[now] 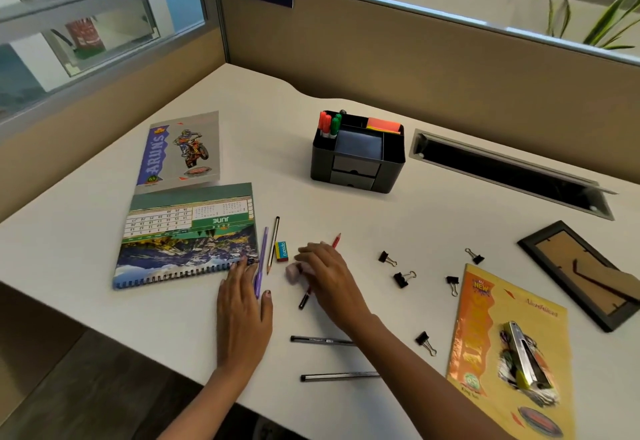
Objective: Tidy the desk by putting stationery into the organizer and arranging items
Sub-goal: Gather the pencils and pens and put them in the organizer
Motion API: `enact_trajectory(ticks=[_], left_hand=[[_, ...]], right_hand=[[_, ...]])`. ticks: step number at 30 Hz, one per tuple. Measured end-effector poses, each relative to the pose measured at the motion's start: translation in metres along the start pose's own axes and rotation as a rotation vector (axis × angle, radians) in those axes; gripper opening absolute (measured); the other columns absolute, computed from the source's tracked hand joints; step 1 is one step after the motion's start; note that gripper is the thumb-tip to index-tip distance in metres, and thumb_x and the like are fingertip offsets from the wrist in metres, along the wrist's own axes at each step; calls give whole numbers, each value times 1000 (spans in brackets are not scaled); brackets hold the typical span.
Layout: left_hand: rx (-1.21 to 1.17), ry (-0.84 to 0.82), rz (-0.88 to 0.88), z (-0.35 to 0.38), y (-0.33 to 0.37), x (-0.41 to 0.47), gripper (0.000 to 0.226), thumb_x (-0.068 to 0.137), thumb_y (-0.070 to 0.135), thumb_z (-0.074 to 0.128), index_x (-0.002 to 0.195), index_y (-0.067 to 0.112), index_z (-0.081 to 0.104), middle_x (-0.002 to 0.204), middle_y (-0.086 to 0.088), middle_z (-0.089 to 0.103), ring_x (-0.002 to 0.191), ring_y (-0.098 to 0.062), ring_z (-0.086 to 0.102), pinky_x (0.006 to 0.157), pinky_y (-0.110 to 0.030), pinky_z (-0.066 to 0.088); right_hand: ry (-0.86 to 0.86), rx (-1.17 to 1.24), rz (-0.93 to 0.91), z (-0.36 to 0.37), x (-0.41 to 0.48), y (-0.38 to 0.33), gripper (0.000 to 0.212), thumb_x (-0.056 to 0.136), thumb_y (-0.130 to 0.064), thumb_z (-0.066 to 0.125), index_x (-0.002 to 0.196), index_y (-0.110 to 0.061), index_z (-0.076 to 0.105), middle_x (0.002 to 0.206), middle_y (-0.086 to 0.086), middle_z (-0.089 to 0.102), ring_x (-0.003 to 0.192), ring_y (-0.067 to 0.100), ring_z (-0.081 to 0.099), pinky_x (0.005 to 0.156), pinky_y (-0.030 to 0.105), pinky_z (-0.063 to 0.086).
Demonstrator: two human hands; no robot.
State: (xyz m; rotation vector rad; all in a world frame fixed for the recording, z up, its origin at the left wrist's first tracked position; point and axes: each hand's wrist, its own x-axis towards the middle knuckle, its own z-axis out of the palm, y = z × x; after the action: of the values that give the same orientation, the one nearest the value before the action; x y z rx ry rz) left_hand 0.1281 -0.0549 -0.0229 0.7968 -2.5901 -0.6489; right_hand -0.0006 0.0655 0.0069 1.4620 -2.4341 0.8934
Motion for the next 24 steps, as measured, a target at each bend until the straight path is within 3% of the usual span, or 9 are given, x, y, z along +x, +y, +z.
enact_trajectory(ticks=[3, 5, 11, 19, 21, 24], left_hand=[[-23, -2, -13, 0, 1, -1, 57, 89, 36, 28, 138, 8, 38, 148, -11, 36, 136, -25, 31, 109, -48, 34], [-23, -5, -13, 0, 1, 0, 57, 89, 37, 28, 137, 8, 38, 148, -10, 36, 136, -25, 31, 109, -48, 34], [-38, -11, -13, 3, -2, -1, 54, 91, 34, 33, 138, 8, 38, 150, -9, 32, 139, -24, 28, 110, -47, 33], [-252, 39, -11, -1, 0, -3, 47, 91, 11, 53, 136, 10, 39, 150, -5, 32, 139, -19, 28, 109, -39, 35], [-353, 56, 21, -11, 8, -6, 43, 92, 11, 52, 134, 13, 44, 144, -2, 41, 133, -12, 37, 106, -32, 38], [-526, -14, 87, -32, 28, -10, 29, 90, 13, 56, 116, 25, 60, 118, 4, 64, 102, 0, 62, 85, -23, 54]], right_hand=[[48, -19, -5, -7, -10, 7, 11, 89, -1, 61, 95, -7, 67, 102, 8, 66, 98, 23, 58, 86, 32, 49], [23, -46, -24, -12, -17, 12, 20, 84, 8, 61, 89, -9, 69, 96, 6, 66, 94, 23, 58, 81, 31, 49], [-67, -103, -43, -13, -29, 17, 9, 88, -7, 63, 84, -14, 66, 89, 3, 59, 84, 21, 51, 74, 25, 40], [-43, -104, 63, -32, -31, 19, 15, 86, 2, 61, 85, -13, 59, 86, -1, 57, 81, 21, 49, 71, 33, 43], [29, -80, 80, -44, -31, 8, 16, 85, 4, 63, 87, -11, 61, 87, 0, 58, 81, 20, 50, 72, 30, 41], [181, 29, 164, -58, -33, -18, 14, 84, 3, 63, 89, -9, 63, 87, 0, 61, 82, 17, 53, 72, 22, 41]])
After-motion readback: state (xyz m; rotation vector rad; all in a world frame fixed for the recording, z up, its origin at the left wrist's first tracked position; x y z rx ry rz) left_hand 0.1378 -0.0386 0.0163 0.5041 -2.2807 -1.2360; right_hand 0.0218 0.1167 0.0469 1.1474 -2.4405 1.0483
